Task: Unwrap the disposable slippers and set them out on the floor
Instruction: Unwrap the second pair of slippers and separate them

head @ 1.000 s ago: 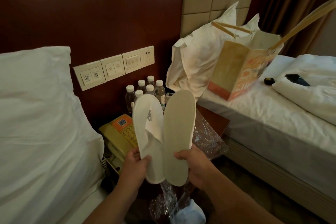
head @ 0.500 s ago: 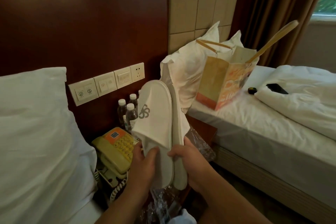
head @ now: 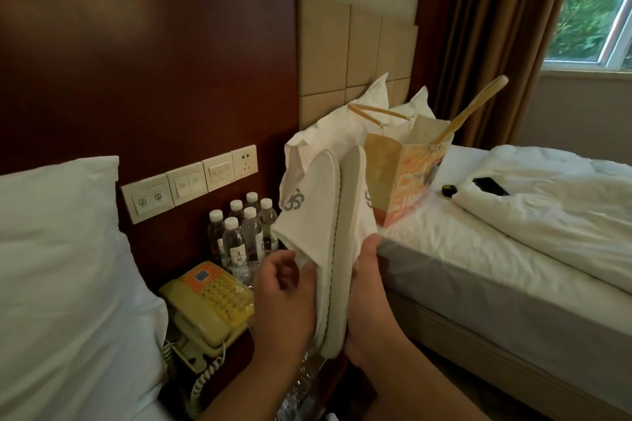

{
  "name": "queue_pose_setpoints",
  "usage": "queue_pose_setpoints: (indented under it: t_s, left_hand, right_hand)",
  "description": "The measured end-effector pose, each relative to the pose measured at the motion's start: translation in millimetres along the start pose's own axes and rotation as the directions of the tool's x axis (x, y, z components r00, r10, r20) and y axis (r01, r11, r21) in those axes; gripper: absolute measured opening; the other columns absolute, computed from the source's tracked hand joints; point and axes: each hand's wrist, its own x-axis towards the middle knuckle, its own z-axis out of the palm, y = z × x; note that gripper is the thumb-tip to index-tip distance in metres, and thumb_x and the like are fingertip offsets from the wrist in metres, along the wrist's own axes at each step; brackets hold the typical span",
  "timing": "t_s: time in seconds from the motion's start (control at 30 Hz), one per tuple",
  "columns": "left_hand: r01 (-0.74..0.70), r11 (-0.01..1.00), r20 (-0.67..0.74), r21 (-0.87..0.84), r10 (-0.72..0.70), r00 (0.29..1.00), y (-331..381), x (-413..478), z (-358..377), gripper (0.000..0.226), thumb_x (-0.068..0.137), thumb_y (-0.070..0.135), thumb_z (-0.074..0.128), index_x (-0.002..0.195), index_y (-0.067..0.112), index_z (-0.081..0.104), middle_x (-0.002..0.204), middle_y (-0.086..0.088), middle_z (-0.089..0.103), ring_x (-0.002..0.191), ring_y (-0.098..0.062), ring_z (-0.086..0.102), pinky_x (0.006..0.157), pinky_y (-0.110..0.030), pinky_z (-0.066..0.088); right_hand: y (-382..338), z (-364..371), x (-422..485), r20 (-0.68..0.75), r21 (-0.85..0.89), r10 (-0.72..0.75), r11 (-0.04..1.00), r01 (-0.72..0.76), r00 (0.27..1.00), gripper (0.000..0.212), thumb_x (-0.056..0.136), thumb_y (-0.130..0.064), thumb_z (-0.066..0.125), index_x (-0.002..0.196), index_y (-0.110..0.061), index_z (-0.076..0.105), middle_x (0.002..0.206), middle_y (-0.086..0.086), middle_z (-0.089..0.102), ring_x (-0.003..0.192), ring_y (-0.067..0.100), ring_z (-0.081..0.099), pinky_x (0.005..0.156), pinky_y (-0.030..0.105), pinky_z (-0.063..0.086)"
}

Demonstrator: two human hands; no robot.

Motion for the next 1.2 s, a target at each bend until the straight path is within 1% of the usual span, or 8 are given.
queue_pose_setpoints:
  t_s: [0.17, 0.3, 0.47, 0.57, 0.73, 0.83, 1.0, 1.2]
  left_hand:
    - [-0.073, 0.997, 0.216, 0.004, 0.071, 0.974, 23, -2, -2, 0.028, 0.094, 0.034, 0.062, 0.119, 0.046, 0.059, 0.101, 0.020, 0.071, 0.093, 0.004, 0.066, 0.079, -0.023, 0.053]
    - [-0.222, 0.974, 0.318, 0.037, 0.200, 0.927, 40, 3, -6, 0.043, 0.093, 0.012, 0.061, 0.118, 0.046, 0.057, 0.110, 0.021, 0.067, 0.102, 0.009, 0.061, 0.082, -0.015, 0.054]
    - [-0.269, 0.963, 0.300, -0.034, 0.266, 0.916, 56, 4, -4, 0.043, 0.100, 0.019, 0.054, 0.128, 0.050, 0.052, 0.122, 0.027, 0.064, 0.116, 0.008, 0.057, 0.091, -0.013, 0.047]
    - [-0.268, 0.963, 0.370, 0.001, 0.249, 0.895, 64, 7, -7, 0.047, 0.104, 0.024, 0.045, 0.125, 0.066, 0.045, 0.115, 0.042, 0.059, 0.110, 0.022, 0.050, 0.085, -0.001, 0.042]
    - [-0.479, 0.835, 0.530, 0.270, 0.287, 0.798, 67, 5, -11, 0.041, 0.105, 0.006, 0.034, 0.140, 0.028, 0.038, 0.128, 0.032, 0.034, 0.112, 0.022, 0.029, 0.087, 0.012, 0.014]
    - [-0.417, 0.868, 0.489, 0.269, 0.249, 0.836, 76, 5, -11, 0.034, 0.105, 0.009, 0.034, 0.132, 0.021, 0.050, 0.121, 0.023, 0.049, 0.096, 0.020, 0.045, 0.081, 0.004, 0.027]
    - [-0.154, 0.983, 0.481, 0.100, 0.088, 0.872, 92, 2, -6, 0.027, 0.099, 0.027, 0.040, 0.097, 0.052, 0.048, 0.117, 0.009, 0.060, 0.105, -0.007, 0.056, 0.088, -0.034, 0.047]
    - [-0.047, 0.995, 0.434, -0.085, 0.080, 0.898, 91, 2, -3, 0.054, 0.079, 0.038, 0.044, 0.133, 0.042, 0.045, 0.128, 0.014, 0.057, 0.117, -0.006, 0.054, 0.090, -0.027, 0.046]
  right_hand:
    - [-9, -4, -5, -0.079, 0.086, 0.018, 0.996, -0.011, 0.997, 0.061, 0.094, -0.063, 0.040, 0.106, -0.016, 0.078, 0.106, 0.014, 0.075, 0.097, 0.029, 0.072, 0.085, 0.043, 0.056]
    - [-15, -9, -12, -0.119, -0.012, 0.015, 1.000, -0.016, 0.993, 0.036, 0.092, -0.027, 0.047, 0.081, -0.005, 0.073, 0.067, 0.011, 0.067, 0.058, 0.024, 0.065, 0.056, 0.032, 0.056]
    - [-30, 4, -16, -0.107, -0.298, -0.131, 0.950, 0.094, 0.986, 0.022, 0.092, -0.028, 0.059, 0.097, -0.015, 0.076, 0.092, 0.016, 0.076, 0.078, 0.029, 0.073, 0.069, 0.045, 0.062]
    - [-40, 12, -17, -0.072, -0.391, -0.191, 0.908, 0.148, 0.979, 0.020, 0.097, -0.024, 0.054, 0.099, -0.022, 0.074, 0.087, 0.011, 0.076, 0.072, 0.023, 0.074, 0.058, 0.033, 0.059]
    - [-51, 23, -22, -0.121, -0.465, -0.339, 0.850, 0.249, 0.933, 0.028, 0.095, -0.014, 0.049, 0.087, -0.026, 0.073, 0.072, 0.012, 0.069, 0.060, 0.022, 0.061, 0.054, 0.035, 0.053]
    - [-51, 26, -25, -0.159, -0.541, -0.436, 0.789, 0.291, 0.886, 0.027, 0.091, -0.006, 0.048, 0.072, -0.011, 0.066, 0.058, 0.004, 0.056, 0.052, 0.018, 0.048, 0.047, 0.029, 0.042]
    - [-53, 26, -31, -0.101, -0.661, -0.568, 0.652, 0.372, 0.817, 0.027, 0.087, 0.001, 0.044, 0.064, -0.010, 0.049, 0.053, -0.011, 0.048, 0.044, 0.000, 0.045, 0.039, 0.014, 0.038]
    - [-59, 30, -34, -0.039, -0.558, -0.507, 0.726, 0.402, 0.861, 0.028, 0.097, -0.010, 0.043, 0.095, -0.021, 0.068, 0.086, 0.005, 0.071, 0.069, 0.012, 0.065, 0.054, 0.015, 0.051]
